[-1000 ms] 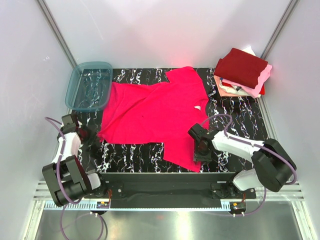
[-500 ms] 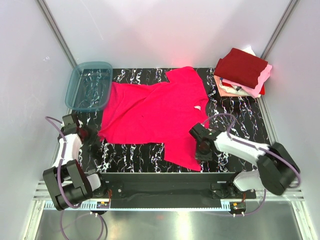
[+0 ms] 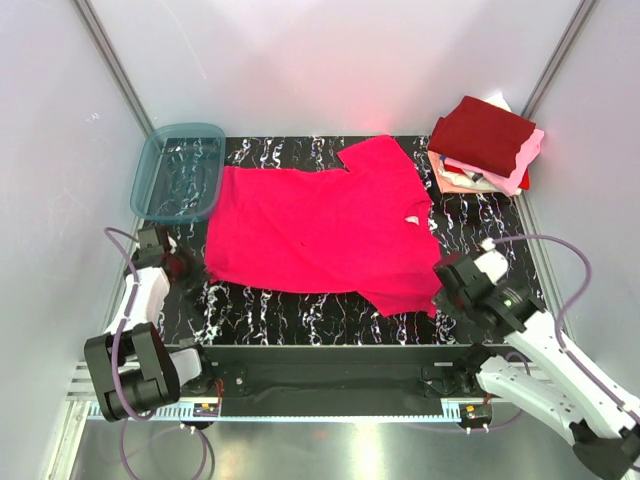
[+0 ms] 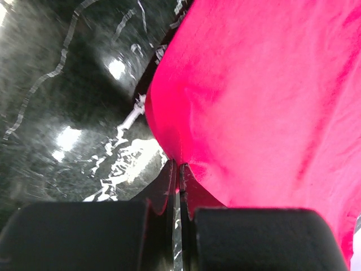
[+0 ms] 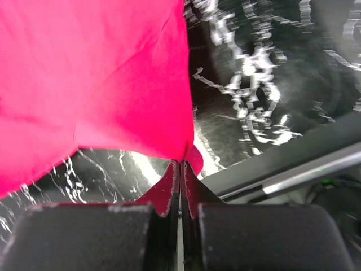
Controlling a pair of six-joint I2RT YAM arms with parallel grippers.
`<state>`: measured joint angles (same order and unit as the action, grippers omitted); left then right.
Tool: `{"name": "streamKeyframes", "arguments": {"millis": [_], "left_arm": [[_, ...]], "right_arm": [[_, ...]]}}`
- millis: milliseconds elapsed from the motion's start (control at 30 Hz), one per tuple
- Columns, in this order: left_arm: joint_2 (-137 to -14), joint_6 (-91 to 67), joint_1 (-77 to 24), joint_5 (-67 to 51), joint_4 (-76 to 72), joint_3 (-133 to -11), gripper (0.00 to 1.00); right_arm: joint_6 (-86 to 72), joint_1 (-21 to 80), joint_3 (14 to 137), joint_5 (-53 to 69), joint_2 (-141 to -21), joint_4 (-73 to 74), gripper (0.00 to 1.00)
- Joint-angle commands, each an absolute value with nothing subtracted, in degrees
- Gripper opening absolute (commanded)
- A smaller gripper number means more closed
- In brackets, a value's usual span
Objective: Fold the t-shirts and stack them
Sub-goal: Flatten the tshirt out, then fold the tshirt
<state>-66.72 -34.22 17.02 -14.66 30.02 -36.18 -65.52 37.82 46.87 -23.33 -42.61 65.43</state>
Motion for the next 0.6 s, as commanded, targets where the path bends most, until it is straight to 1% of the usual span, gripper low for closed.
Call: {"name": "streamKeyframes", "arguments": {"millis": [0, 67, 200, 333, 400, 567], "left_arm": [[-64.5, -35.2, 15.9, -17.0, 29.5, -35.3, 0.00], [-63.2, -36.0, 15.2, -17.3, 29.9, -34.7, 0.00], [-59.8, -37.7, 13.8, -17.8, 30.4, -33.4, 0.00], [-55.7, -37.9, 13.2, -17.8, 33.5, -34.3, 0.00], [-55.7, -36.7, 13.3, -17.7, 34.9, -36.9, 0.00], [-61.7, -30.1, 13.2, -17.4, 38.8, -44.5, 0.00]], "right_arm": [[-73.1, 37.5, 49.8, -31.5, -38.3, 74.9, 0.00], [-75.1, 37.5, 50.6, -33.1, -36.5, 77.1, 0.00], [-76.7, 37.5, 51.2, -32.8, -34.4, 79.4, 0.00], [-74.3, 37.5, 50.5, -31.5, -33.9, 76.7, 0.00], [-71.6, 37.5, 50.9, -30.2, -36.4, 73.6, 0.00], [-65.1, 37.3, 53.9, -29.3, -45.7, 64.8, 0.00]]}}
